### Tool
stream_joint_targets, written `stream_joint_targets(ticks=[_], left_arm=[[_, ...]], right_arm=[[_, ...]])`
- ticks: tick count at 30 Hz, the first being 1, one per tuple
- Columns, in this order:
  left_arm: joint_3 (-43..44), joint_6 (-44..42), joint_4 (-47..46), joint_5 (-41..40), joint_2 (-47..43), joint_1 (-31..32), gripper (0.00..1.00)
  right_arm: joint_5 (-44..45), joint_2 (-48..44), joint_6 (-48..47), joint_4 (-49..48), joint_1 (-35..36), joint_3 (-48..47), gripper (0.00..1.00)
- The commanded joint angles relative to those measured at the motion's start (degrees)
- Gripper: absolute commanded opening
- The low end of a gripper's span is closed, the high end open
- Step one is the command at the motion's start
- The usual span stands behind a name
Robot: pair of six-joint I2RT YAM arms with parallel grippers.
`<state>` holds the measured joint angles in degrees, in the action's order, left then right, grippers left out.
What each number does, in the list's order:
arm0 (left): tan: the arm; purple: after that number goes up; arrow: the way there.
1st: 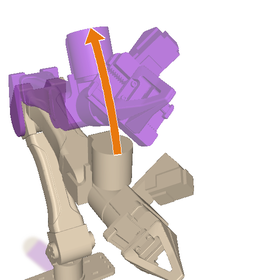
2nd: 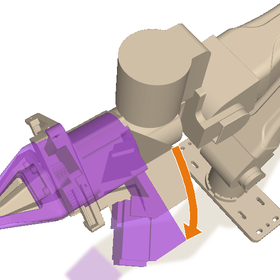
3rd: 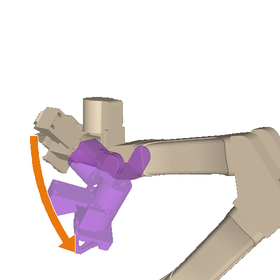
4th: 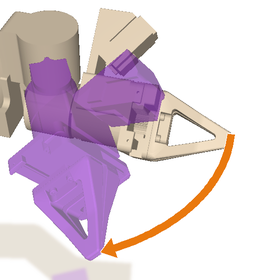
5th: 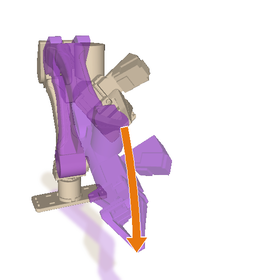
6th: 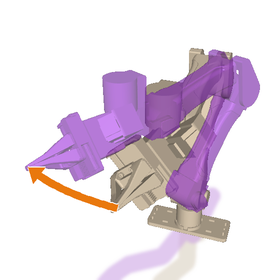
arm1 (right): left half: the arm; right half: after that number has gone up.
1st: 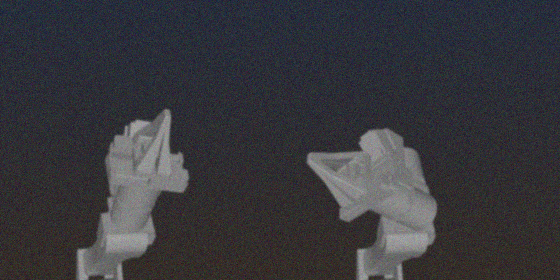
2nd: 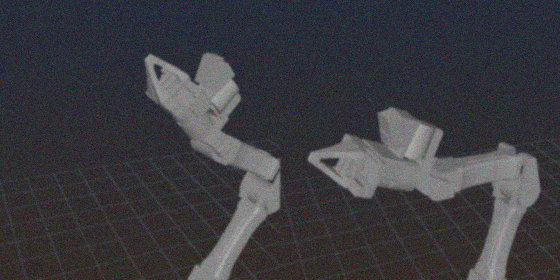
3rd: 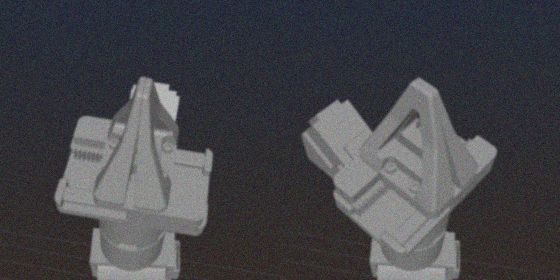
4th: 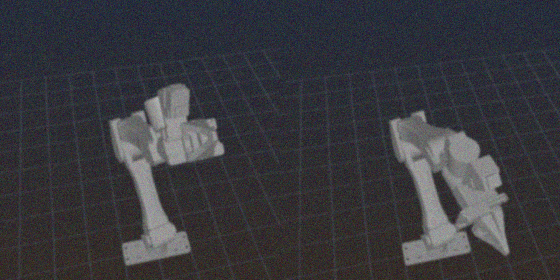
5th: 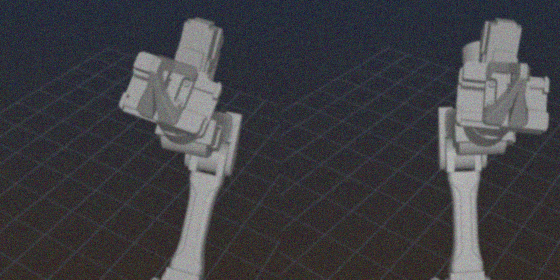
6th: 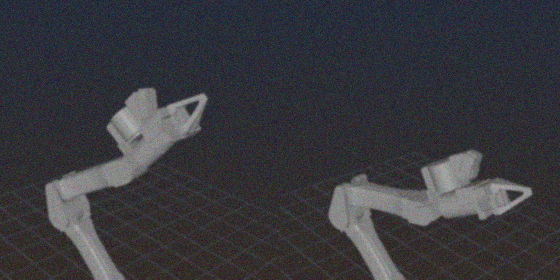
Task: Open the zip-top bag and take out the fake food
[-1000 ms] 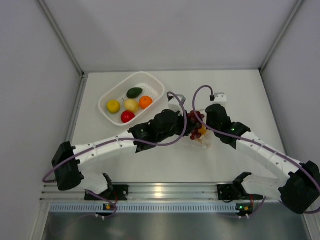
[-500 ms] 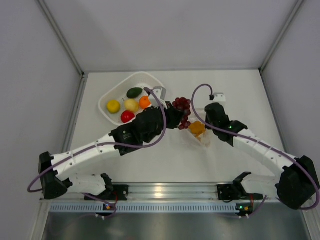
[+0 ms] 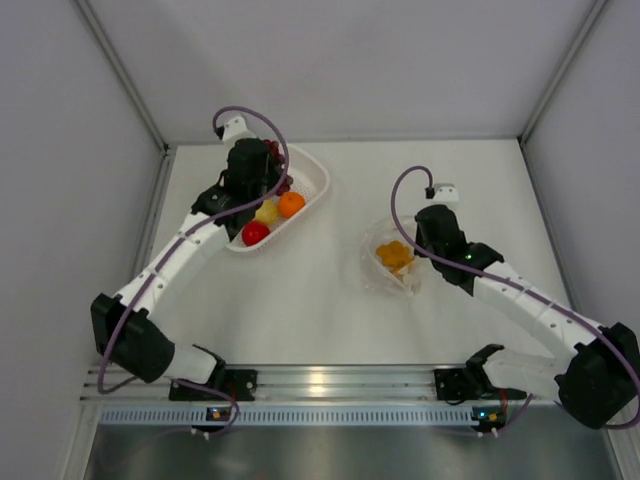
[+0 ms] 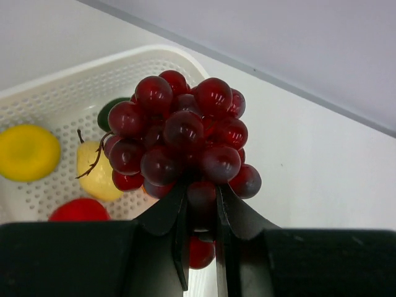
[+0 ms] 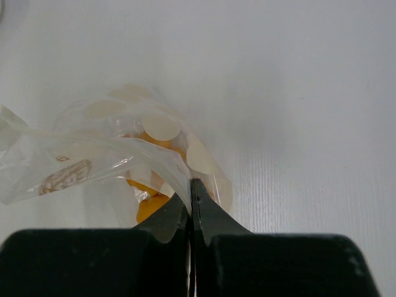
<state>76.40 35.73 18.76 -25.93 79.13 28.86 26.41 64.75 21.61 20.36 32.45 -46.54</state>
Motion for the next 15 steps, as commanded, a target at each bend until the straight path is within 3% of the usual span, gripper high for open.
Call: stream_joint_targets(ticks=[1, 7, 15], left_arm=[[6.64, -0.75, -1.10, 6.23, 8.02, -5.56, 0.00], [19.12, 1.71, -1.01, 11.61, 23.57, -12.07, 0.00], [31.43, 1.89, -0.31, 14.24, 37.40, -13.74, 0.02]], right_arm=[[-0.22, -2.17, -0.69, -0.94, -0.46, -1.79, 0.00], [-0.40, -3.23, -1.65, -0.06, -0.45, -2.23, 0.00], [-1.19, -4.81, -3.06, 0.82, -0.54, -2.76, 0.00]])
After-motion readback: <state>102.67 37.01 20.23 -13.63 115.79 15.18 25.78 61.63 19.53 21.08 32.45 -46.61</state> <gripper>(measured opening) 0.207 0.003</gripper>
